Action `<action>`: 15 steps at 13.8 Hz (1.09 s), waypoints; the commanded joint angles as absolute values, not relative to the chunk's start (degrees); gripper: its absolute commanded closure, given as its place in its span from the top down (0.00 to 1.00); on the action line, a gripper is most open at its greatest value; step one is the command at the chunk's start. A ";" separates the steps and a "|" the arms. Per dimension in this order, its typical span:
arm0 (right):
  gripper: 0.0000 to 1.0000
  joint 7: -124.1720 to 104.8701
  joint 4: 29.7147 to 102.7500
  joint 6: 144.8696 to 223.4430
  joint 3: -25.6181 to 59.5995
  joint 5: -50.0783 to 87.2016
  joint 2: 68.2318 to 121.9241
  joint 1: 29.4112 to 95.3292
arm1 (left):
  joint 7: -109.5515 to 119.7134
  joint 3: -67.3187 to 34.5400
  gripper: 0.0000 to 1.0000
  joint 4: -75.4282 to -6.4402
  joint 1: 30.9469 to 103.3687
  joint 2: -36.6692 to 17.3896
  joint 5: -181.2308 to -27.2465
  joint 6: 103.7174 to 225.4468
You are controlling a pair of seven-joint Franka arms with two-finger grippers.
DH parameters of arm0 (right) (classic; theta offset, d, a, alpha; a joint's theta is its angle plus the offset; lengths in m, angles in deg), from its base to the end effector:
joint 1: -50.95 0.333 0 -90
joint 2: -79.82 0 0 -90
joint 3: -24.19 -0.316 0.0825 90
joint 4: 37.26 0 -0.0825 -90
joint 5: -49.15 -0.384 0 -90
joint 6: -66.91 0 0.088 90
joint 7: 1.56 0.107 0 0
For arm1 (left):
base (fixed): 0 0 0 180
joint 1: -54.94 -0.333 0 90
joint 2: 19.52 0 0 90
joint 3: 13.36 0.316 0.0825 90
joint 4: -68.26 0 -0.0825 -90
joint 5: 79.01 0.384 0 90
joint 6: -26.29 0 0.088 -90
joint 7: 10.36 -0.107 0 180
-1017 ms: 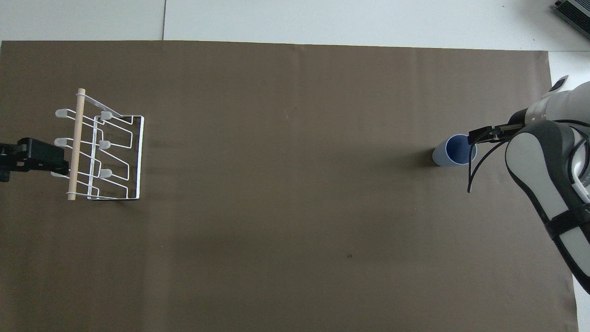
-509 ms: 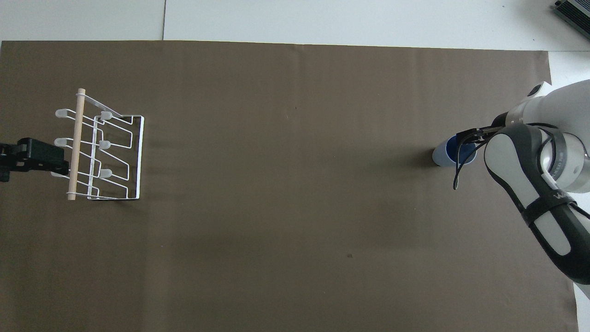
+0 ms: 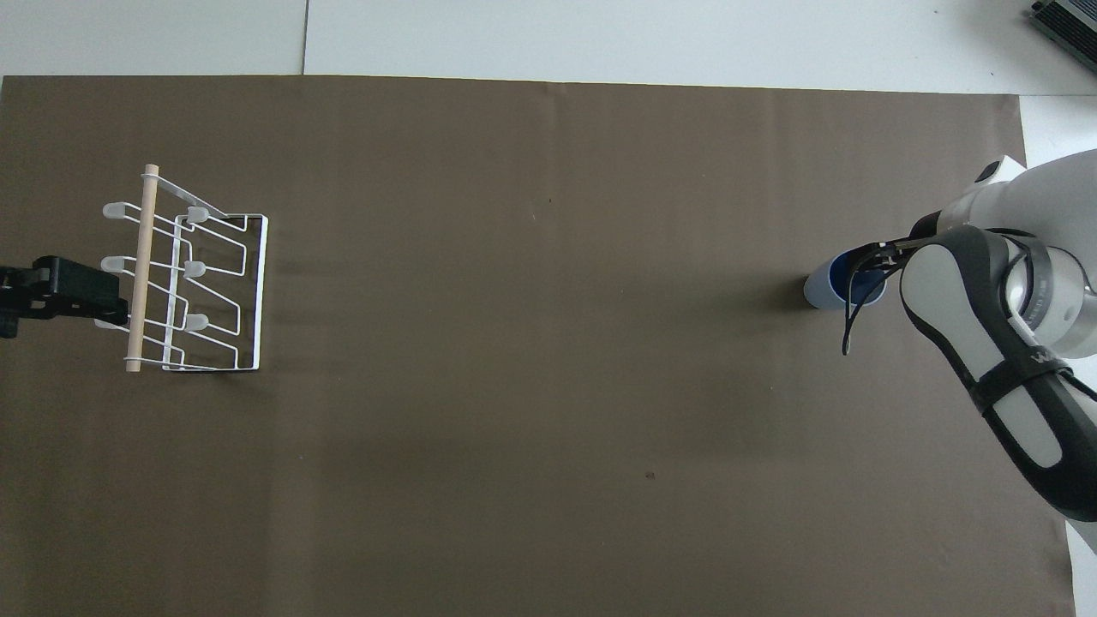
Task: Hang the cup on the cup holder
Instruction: 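Reach the right gripper to the blue cup's rim and close on it, then lift the blue cup with the right gripper and tip it sideways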
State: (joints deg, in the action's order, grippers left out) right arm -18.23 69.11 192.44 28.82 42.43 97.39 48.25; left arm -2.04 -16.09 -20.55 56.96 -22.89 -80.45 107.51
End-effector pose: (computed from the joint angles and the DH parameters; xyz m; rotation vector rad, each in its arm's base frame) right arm 0.6255 -0.0732 0.3596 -3.0726 -0.1542 -0.0672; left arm 0.5178 -0.0469 0.6529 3.1243 0.0931 -0.1185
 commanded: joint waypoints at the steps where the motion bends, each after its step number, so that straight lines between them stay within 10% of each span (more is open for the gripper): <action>1: 0.81 -20.72 68.92 190.92 28.41 40.36 96.44 47.69 | -2.45 -15.73 1.00 -21.21 57.40 -23.74 -79.37 107.50; 6: 0.60 -20.72 68.74 190.84 28.23 40.36 96.26 47.69 | -2.45 -15.73 1.00 -21.21 57.31 -23.74 -79.37 107.50; 11: 0.00 -20.81 68.65 189.96 28.23 35.62 96.08 47.52 | -2.45 -15.73 1.00 -21.21 57.31 -23.74 -79.37 107.50; 15: 0.00 -24.40 67.69 188.04 28.06 35.70 95.82 48.13 | -2.45 -15.73 1.00 -21.21 57.31 -23.74 -79.37 107.50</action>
